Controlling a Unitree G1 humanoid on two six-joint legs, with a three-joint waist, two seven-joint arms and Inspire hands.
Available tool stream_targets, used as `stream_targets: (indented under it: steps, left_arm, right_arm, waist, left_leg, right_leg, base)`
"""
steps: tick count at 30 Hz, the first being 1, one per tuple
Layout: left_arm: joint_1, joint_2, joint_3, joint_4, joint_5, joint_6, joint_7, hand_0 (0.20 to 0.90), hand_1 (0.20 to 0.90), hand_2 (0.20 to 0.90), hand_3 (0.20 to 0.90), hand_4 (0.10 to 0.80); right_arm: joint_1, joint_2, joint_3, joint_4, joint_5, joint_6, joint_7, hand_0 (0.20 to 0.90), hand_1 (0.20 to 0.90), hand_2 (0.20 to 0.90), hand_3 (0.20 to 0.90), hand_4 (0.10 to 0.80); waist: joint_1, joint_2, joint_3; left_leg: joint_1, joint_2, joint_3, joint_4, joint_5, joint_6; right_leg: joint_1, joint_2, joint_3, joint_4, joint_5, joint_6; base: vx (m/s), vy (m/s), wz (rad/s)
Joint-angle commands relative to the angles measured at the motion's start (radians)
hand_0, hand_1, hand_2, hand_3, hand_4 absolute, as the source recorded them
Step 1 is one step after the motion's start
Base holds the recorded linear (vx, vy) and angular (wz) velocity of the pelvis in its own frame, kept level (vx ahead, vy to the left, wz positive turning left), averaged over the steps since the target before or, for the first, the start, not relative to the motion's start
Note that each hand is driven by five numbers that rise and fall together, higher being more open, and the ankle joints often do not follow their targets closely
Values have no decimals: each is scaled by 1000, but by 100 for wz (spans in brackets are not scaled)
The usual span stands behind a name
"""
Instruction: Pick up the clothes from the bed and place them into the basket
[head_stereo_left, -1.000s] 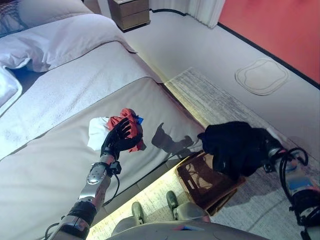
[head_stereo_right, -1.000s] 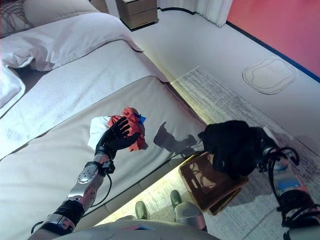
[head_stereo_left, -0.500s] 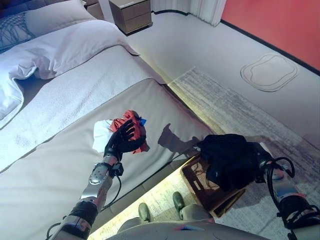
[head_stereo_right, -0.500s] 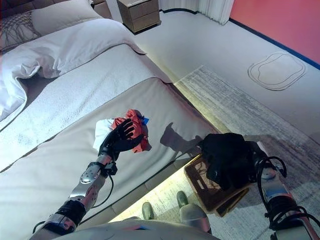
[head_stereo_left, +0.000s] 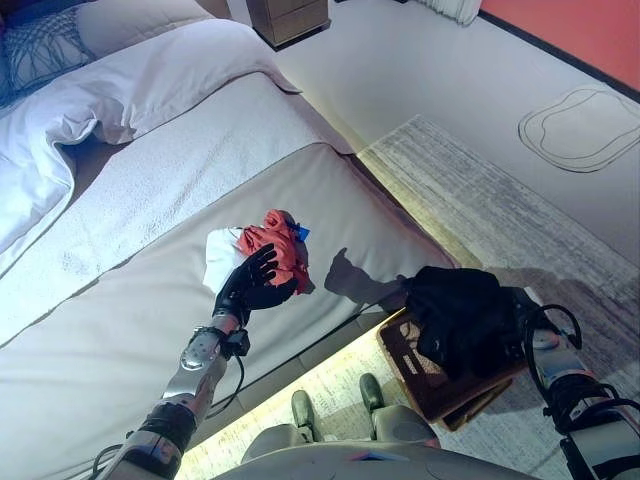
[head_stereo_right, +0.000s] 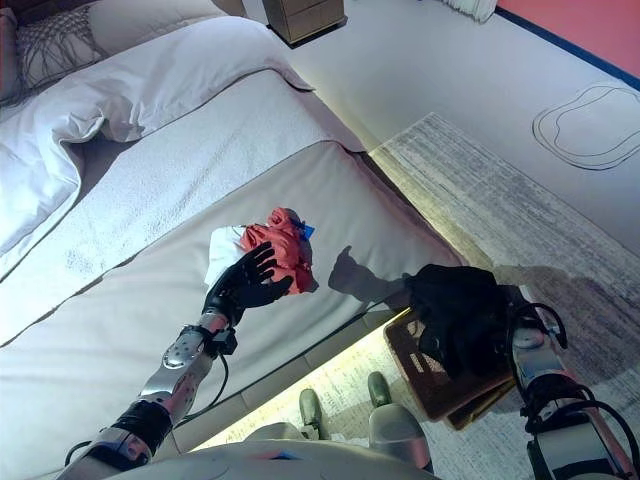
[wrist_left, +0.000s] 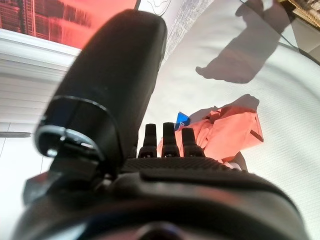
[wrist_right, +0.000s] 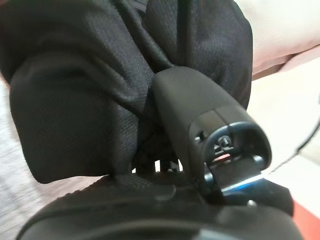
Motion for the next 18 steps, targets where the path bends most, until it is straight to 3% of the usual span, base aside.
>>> stream_targets:
  steps: [1, 13, 14, 15, 18]
  left_arm:
    - [-125, 39, -32, -13, -10, -81, -22, 900, 900, 900, 900, 800]
    - [-117, 38, -44, -2, -21, -87, -42, 900, 900, 900, 900, 800]
    - [-117, 38, -45, -2, -21, -88, -41, 900, 900, 900, 900, 800]
    - [-118, 38, -45, -1, -20, -87, -39, 900, 900, 900, 900, 800]
    - [-122, 37, -47, 2, -22, -86, -40, 900, 900, 900, 900, 800]
  right_arm:
    - [-109, -34, -43, 42, 34, -33, -63, 300, 300, 300, 200, 100]
    - [-77, -22, -85, 174, 41, -53, -54, 300, 300, 300, 200, 100]
    - [-78, -21, -86, 176, 36, -60, -69, 429, 429, 429, 351, 251]
    - [-81, -21, -86, 174, 24, -60, -84, 900, 900, 900, 900, 800]
    - [-83, -21, -85, 172, 18, -70, -91, 900, 900, 900, 900, 800]
  waist:
    - [12, -27, -16]
    - [9, -13, -28]
    - [10, -13, -27]
    - [10, -13, -27]
    - [9, -11, -26]
  left_leg:
    - [13, -40, -33, 34, -152, 22]
    - [35, -35, -24, 21, -150, 18]
    - [35, -35, -25, 20, -150, 18]
    - [36, -34, -25, 20, -149, 17]
    - [35, -33, -25, 18, -146, 16]
  right_leg:
    - [-49, -38, -18, 36, -13, 53]
    - [-38, -37, -16, 26, -9, 57]
    - [-37, -37, -15, 26, -9, 57]
    - [-38, -37, -15, 27, -10, 57]
    - [-40, -37, -14, 28, -9, 57]
  base:
    - [0, 0, 0]
    - [0, 0, 0]
    - [0, 0, 0]
    - [0, 0, 0]
    - [0, 0, 0]
